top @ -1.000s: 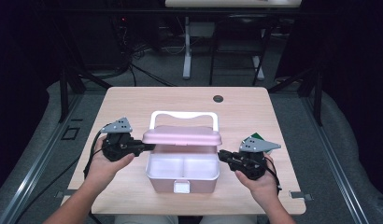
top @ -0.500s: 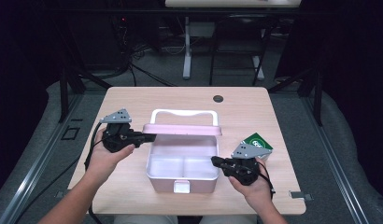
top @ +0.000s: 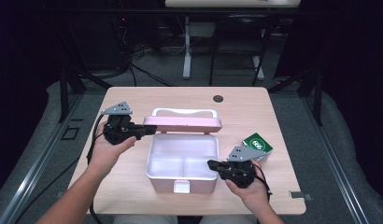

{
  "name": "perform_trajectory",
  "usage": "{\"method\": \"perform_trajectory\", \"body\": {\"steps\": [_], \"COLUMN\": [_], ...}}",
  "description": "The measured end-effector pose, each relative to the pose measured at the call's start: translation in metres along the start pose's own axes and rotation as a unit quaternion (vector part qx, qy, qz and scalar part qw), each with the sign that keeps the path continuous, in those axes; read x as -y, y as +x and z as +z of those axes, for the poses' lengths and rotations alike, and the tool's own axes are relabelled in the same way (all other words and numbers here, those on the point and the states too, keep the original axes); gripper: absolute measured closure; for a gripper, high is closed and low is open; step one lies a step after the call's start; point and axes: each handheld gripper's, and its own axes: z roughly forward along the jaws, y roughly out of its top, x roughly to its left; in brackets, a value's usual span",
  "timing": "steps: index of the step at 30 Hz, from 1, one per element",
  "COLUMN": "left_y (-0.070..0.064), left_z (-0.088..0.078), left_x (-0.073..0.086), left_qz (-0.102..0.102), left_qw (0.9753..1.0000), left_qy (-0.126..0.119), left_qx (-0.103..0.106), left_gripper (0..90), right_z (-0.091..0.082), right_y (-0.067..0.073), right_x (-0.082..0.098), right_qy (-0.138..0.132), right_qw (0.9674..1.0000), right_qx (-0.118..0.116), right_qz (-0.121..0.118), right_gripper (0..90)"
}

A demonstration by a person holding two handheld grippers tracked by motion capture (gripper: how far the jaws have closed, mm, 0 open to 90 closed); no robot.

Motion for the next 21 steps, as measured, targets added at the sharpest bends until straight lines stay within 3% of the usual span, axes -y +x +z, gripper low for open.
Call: {"method": "perform_trajectory", "body": {"steps": [21], "left_y": [0.0069], "left_z": [0.0063], "left_x": [-0.0101], "left_qz": [-0.006], "left_qw": [0.9998], "left_qy": [0.005], "left_qx": [-0.016], "left_gripper": [89.2], "right_z": [0.0103], "right_y": [0.0074], "right_x": [0.0077], "right_qy": [0.020], "right_qw": [0.9997], "right_qx": [-0.015], "right_qz": [-0.008], "right_gripper": [88.2]}}
